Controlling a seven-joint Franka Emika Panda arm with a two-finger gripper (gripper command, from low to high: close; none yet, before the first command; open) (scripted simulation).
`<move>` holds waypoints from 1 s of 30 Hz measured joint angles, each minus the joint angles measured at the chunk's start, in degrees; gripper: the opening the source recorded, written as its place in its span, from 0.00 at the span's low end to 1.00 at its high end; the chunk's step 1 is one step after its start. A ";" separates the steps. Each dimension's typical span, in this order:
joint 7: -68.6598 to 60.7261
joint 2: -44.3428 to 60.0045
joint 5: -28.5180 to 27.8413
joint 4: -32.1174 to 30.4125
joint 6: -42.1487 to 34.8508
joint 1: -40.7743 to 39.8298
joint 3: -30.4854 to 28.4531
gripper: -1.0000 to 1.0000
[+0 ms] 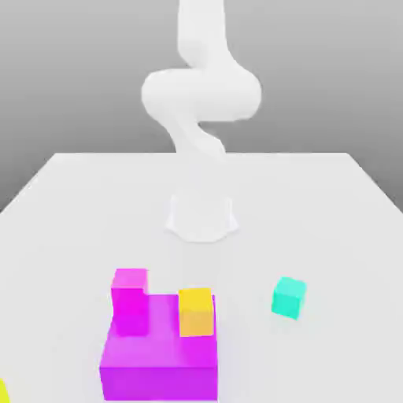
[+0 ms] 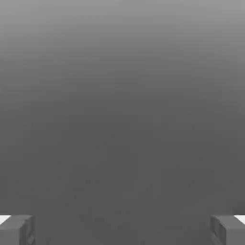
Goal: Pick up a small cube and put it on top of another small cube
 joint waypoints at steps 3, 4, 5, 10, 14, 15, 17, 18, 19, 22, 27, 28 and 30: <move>-5.27 5.65 0.97 -5.03 4.46 4.11 -0.23 0.50; -6.97 7.51 1.26 -6.67 5.92 5.45 -0.25 0.50; -8.66 9.35 1.53 -8.31 7.37 6.78 -0.24 0.50; -17.10 18.73 2.68 -16.59 14.67 13.26 0.32 0.50; -24.07 27.06 3.10 -23.66 21.11 18.16 1.67 0.50; -25.78 29.40 2.96 -25.55 22.89 19.31 2.20 0.50; -28.84 34.62 1.83 -29.54 26.84 21.21 3.70 0.50; -29.49 37.92 0.59 -30.80 29.32 21.80 4.30 0.50; -29.55 40.60 -0.45 -31.24 31.40 22.44 4.50 0.50; -28.71 47.33 -2.67 -30.83 36.81 23.66 3.04 0.50; -27.80 55.40 -3.84 -29.57 43.46 25.75 0.67 0.00; -27.78 55.40 -3.86 -29.57 43.45 25.75 0.68 0.00; -27.70 55.39 -3.94 -29.57 43.40 25.73 0.68 0.00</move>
